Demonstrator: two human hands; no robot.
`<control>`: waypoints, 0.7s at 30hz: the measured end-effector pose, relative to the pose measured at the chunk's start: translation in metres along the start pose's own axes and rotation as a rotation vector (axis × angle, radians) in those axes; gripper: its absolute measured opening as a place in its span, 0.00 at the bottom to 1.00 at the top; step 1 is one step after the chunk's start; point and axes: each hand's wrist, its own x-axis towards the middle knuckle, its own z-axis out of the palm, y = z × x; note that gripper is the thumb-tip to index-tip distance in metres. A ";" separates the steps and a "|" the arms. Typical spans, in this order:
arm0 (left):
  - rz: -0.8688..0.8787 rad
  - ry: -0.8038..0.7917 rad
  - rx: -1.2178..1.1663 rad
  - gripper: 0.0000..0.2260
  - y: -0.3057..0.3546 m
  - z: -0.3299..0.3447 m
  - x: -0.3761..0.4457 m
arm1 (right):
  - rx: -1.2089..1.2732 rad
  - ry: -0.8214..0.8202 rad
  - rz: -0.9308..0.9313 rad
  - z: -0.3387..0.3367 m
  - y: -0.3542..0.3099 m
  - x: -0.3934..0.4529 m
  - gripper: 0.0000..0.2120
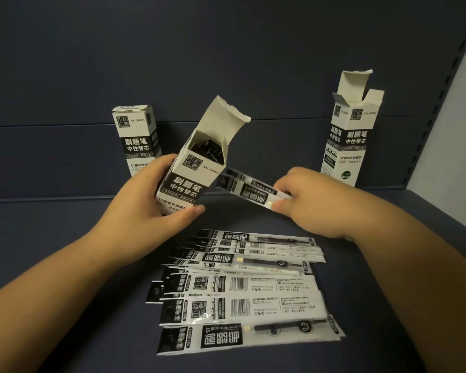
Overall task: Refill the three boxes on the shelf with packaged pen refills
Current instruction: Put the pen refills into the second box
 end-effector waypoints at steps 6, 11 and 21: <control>0.005 -0.009 0.008 0.25 -0.002 0.000 0.000 | 0.638 0.206 -0.029 -0.008 -0.001 -0.005 0.05; 0.002 -0.007 0.030 0.25 -0.002 0.000 0.001 | 1.144 0.139 -0.068 -0.017 -0.005 -0.009 0.05; 0.032 -0.022 0.090 0.28 -0.004 -0.002 0.001 | 1.485 0.141 -0.176 -0.017 -0.024 -0.023 0.05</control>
